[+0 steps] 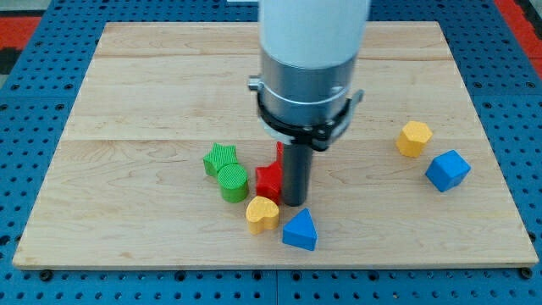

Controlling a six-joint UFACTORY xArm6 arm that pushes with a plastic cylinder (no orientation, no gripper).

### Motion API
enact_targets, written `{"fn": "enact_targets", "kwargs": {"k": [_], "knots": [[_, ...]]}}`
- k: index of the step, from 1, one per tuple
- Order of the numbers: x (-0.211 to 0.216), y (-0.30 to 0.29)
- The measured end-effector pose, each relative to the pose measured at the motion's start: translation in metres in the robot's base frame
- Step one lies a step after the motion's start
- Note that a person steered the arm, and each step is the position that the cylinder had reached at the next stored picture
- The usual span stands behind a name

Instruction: Push the red circle into the red star

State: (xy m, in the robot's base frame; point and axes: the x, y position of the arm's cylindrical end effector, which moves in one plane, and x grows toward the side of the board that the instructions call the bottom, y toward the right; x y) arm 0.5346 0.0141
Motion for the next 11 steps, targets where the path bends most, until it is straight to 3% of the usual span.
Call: {"fn": "enact_targets", "kwargs": {"k": [3, 4, 6, 7, 8, 9, 10, 11], "knots": [[-0.048, -0.068], [-0.048, -0.028], [-0.023, 0.11], [-0.053, 0.127], [-0.061, 0.106], [-0.036, 0.077], [-0.036, 0.062], [-0.069, 0.073]]}}
